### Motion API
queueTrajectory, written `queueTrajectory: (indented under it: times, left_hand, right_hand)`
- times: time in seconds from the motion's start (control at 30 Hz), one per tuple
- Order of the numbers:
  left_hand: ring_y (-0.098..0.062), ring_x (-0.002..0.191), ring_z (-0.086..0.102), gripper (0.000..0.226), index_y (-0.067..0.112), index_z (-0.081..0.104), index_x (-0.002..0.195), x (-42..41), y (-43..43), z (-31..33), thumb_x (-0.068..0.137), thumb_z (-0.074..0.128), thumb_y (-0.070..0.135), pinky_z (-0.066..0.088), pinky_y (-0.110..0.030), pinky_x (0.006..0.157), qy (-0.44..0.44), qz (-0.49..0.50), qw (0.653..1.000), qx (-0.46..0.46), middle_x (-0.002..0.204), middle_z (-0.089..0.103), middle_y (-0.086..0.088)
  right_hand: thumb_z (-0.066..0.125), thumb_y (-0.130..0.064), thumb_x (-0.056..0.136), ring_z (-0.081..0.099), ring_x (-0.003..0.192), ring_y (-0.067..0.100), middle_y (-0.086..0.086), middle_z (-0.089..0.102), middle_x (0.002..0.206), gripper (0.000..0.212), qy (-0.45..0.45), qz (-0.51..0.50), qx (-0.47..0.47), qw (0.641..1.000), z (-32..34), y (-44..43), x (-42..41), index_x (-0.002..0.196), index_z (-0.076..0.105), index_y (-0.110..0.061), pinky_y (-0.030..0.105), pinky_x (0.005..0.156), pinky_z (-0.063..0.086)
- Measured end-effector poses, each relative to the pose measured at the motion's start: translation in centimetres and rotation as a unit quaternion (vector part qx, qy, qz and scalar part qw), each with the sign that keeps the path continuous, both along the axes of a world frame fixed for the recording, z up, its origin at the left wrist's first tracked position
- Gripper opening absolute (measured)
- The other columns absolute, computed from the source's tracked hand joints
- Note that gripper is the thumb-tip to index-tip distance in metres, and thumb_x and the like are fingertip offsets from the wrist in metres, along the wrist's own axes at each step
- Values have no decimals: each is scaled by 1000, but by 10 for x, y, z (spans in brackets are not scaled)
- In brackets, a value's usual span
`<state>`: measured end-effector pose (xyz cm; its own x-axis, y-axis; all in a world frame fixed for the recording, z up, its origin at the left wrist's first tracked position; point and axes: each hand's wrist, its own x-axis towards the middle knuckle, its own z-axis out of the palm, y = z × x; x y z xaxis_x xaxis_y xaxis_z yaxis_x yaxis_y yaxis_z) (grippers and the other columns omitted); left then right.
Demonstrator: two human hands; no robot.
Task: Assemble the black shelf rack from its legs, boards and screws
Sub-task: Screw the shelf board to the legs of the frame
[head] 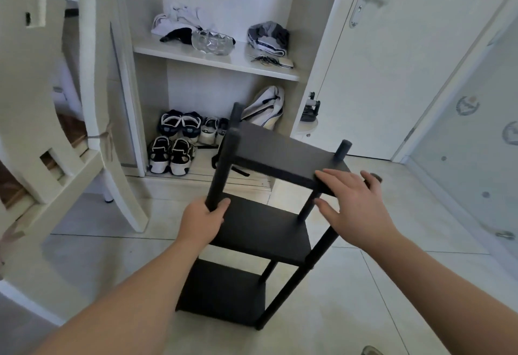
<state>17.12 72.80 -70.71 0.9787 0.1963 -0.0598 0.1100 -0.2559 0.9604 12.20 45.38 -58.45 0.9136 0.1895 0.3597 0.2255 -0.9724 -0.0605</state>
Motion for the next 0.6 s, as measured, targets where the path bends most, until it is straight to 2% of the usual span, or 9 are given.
queueTrajectory:
  times: [0.1, 0.17, 0.23, 0.33, 0.37, 0.43, 0.5, 0.6]
  left_hand:
    - [-10, 66, 61, 23, 27, 64, 77, 11, -30, 19, 91, 66, 45, 43, -26, 56, -77, -5, 995, 68, 65, 63, 6]
    - [-6, 73, 58, 21, 31, 64, 83, 17, -51, 26, 91, 63, 51, 45, -28, 62, -109, -18, 984, 138, 72, 64, 10]
    - [-3, 70, 56, 18, 38, 60, 86, 21, -72, 30, 91, 60, 55, 42, -26, 59, -132, -37, 969, 206, 71, 63, 13]
    - [-14, 66, 57, 16, 36, 63, 91, 24, -104, 23, 93, 60, 51, 44, -30, 57, -162, -70, 944, 279, 66, 59, 13]
    - [-18, 67, 57, 17, 33, 65, 94, 24, -116, 19, 94, 60, 49, 46, -31, 58, -164, -86, 934, 307, 66, 58, 13]
    - [-22, 69, 60, 17, 29, 64, 97, 28, -137, 6, 95, 59, 45, 49, -34, 59, -162, -122, 906, 373, 69, 60, 8]
    - [-23, 71, 62, 17, 26, 61, 96, 32, -156, -9, 96, 57, 42, 47, -33, 58, -164, -155, 870, 439, 73, 61, 5]
    - [-21, 69, 61, 15, 26, 59, 97, 40, -177, -36, 97, 56, 40, 42, -30, 55, -163, -183, 822, 514, 76, 59, 5]
  right_hand:
    - [63, -29, 98, 54, 126, 23, -7, 52, 148, 53, 44, -26, 87, 995, -5, -36, 9, 149, 49, -26, 39, 108, 39]
    - [60, -29, 100, 56, 121, 23, -9, 48, 150, 56, 62, -40, 128, 989, -15, -59, 11, 153, 42, -29, 35, 101, 45]
    - [59, -29, 101, 50, 129, 17, -14, 44, 153, 58, 80, -49, 170, 981, -32, -79, 8, 155, 36, -33, 30, 103, 42]
    - [59, -27, 101, 42, 133, 3, -19, 41, 151, 61, 112, -55, 240, 963, -62, -101, -2, 156, 33, -35, 9, 103, 26]
    - [59, -27, 101, 41, 130, -1, -20, 42, 148, 61, 121, -60, 259, 956, -71, -108, -7, 155, 34, -35, 10, 103, 26]
    - [60, -23, 100, 44, 124, -1, -20, 46, 142, 56, 119, -76, 288, 947, -91, -121, -19, 152, 40, -34, 19, 104, 33]
    - [61, -15, 98, 52, 121, 9, -19, 52, 130, 48, 66, -93, 281, 953, -109, -133, -31, 143, 53, -27, 24, 99, 40]
    - [66, -4, 91, 52, 121, 19, -7, 56, 128, 46, -30, -88, 214, 972, -124, -148, -39, 136, 59, -14, 19, 101, 35]
